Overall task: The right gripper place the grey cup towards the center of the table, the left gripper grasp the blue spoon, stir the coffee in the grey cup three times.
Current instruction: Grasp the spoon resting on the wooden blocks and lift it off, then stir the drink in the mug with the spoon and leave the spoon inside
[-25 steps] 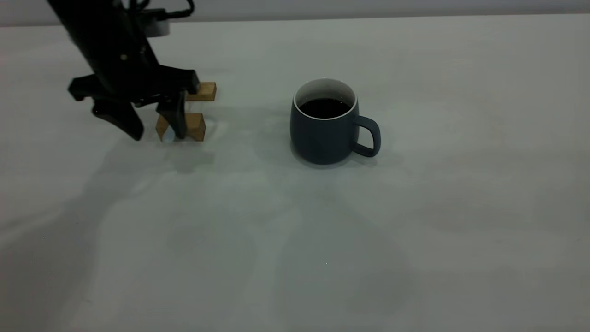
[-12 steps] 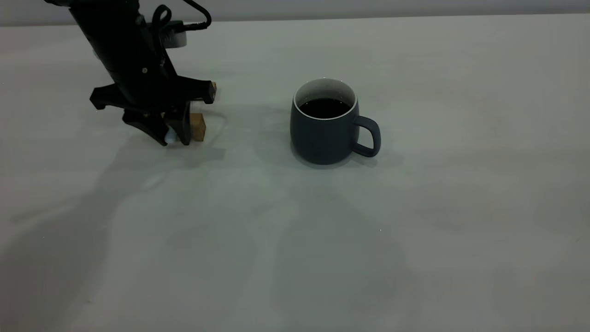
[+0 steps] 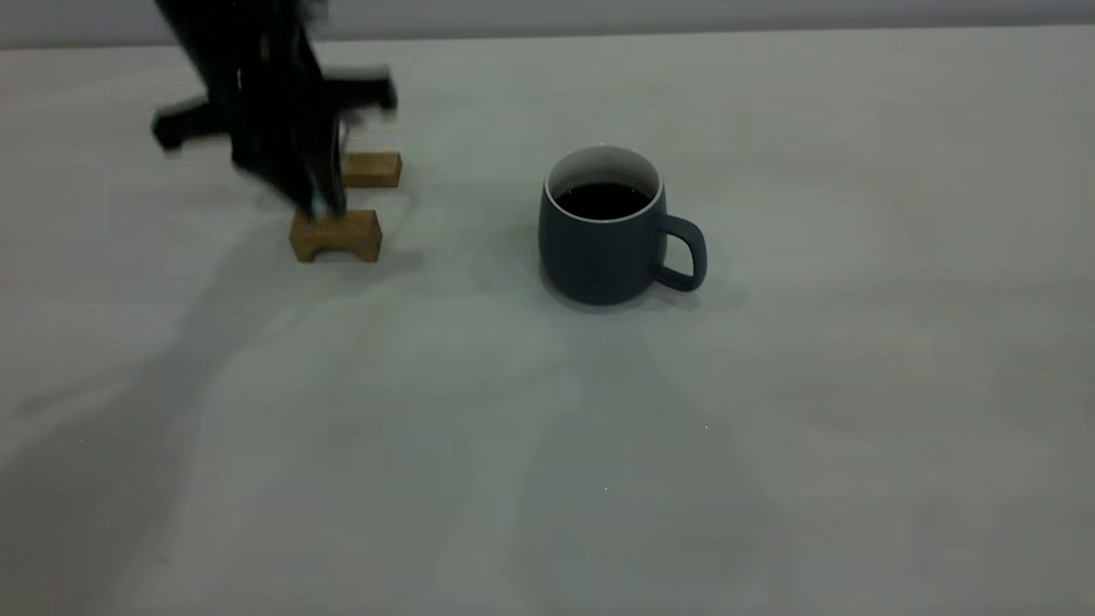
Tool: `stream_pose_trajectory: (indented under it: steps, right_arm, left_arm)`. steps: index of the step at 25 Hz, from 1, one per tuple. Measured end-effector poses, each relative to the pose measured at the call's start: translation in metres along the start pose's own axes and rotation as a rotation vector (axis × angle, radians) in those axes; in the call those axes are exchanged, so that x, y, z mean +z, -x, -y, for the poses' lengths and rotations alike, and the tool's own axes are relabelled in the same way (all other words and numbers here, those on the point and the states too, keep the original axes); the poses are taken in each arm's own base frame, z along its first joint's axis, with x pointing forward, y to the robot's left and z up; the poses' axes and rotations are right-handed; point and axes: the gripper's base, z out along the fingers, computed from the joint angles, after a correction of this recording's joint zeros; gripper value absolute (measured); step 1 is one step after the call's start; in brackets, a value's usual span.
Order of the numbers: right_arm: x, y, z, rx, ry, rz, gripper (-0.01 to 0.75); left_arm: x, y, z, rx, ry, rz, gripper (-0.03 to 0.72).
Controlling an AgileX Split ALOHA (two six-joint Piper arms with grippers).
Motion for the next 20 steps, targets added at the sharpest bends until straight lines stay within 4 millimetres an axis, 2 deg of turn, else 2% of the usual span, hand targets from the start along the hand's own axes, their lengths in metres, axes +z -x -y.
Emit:
stream_pose_trajectory:
  steps: [4, 7, 13, 17, 20]
  right_arm:
    - [0.0, 0.0, 0.0, 0.0, 0.0, 0.0, 0.587]
    - [0.0, 0.0, 0.0, 0.0, 0.0, 0.0, 0.587]
    - [0.0, 0.0, 0.0, 0.0, 0.0, 0.0, 0.587]
    - [0.0, 0.0, 0.0, 0.0, 0.0, 0.0, 0.587]
    - [0.0, 0.0, 0.0, 0.0, 0.0, 0.0, 0.587]
  left_arm:
    - [-0.054, -0.003, 0.019, -0.23, -0.095, -0.101, 0.166]
    - [-0.076, -0.006, 0.036, -0.398, -0.228, -0.206, 0.166]
    - [-0.093, -0.012, 0.073, -0.58, -0.537, -0.39, 0.166]
    - [-0.097, -0.022, 0.1, -0.611, -0.637, -0.463, 0.166]
    - [-0.093, -0.028, 0.115, -0.723, -0.679, -0.567, 0.166]
